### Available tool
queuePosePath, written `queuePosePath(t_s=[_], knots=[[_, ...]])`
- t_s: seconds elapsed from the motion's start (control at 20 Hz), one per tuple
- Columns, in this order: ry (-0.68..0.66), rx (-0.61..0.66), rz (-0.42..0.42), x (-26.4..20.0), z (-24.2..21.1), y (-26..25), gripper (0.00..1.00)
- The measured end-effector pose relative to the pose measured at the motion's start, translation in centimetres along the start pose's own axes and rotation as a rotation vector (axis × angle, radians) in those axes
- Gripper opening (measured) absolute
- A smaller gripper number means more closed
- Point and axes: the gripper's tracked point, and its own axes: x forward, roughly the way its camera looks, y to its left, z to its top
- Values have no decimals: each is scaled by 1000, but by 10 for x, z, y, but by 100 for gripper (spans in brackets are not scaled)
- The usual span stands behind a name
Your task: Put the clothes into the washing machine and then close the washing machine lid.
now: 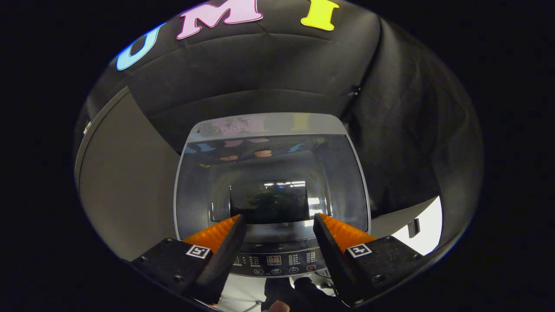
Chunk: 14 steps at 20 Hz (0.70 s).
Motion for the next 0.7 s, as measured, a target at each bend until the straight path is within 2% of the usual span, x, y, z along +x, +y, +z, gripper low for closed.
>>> queuePosePath(t_s=[0.1, 0.4, 0.7], knots=[[-65, -2, 21, -15, 22, 3, 98], [-402, -14, 51, -109, 115, 1, 98], [-686, 10, 107, -197, 171, 10, 98]])
